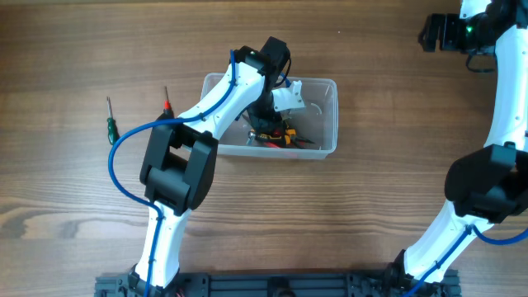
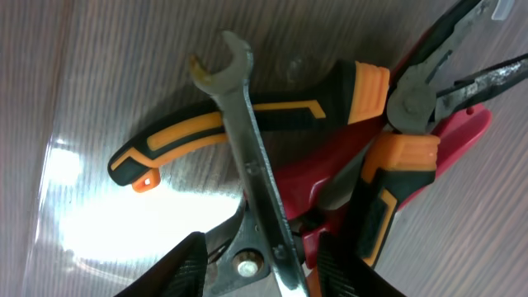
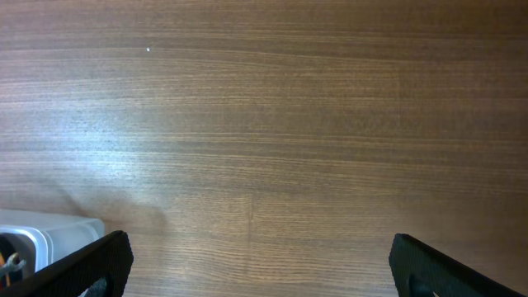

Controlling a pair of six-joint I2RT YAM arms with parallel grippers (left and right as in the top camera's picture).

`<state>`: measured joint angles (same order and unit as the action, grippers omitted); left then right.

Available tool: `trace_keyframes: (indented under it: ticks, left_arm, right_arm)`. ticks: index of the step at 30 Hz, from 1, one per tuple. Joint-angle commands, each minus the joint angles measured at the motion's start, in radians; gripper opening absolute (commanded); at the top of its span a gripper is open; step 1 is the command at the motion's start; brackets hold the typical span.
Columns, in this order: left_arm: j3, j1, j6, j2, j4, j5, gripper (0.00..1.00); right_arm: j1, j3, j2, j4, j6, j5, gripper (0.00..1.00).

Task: Pack container
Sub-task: 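Move the left gripper to the red-black screwdriver and grasp it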

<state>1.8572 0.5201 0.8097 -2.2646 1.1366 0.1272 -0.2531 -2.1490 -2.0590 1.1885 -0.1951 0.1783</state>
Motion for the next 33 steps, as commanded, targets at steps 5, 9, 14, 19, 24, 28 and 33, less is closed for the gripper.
trace_keyframes:
  ticks: [5,9,14,19,24,28,33]
  left_arm:
    - [0.091,-0.04,-0.087,0.209,-0.008,0.01,0.54]
    - [0.142,-0.107,-0.185,0.354,-0.027,0.009,0.6]
    - [0.142,-0.24,-0.421,0.453,0.037,-0.084,0.55]
    - [0.13,-0.397,-0.742,0.431,0.179,-0.164,0.46]
    - [-0.047,-0.536,-0.849,0.418,0.159,-0.111,0.45]
    - [-0.185,-0.578,-0.849,0.418,0.074,-0.035,0.47]
    - [-0.417,-0.581,-0.906,0.417,-0.129,0.007,0.45]
  right_arm:
    - [-0.001,0.005,0.0,-0.002,0.015,-0.005,1.0]
    - [-0.001,0.005,0.0,-0.002,0.015,-0.005,1.0]
    - [-0.001,0.005,0.0,-0.002,0.014,-0.005,1.0]
    - [-0.001,0.005,0.0,-0.003,0.014,-0.005,1.0]
    - [-0.001,0.005,0.0,-0.002,0.015,-0.005,1.0]
    - [-0.001,0.005,0.0,-0.003,0.015,-0.005,1.0]
    - [-0.001,0.005,0.0,-0.003,0.014,-0.005,1.0]
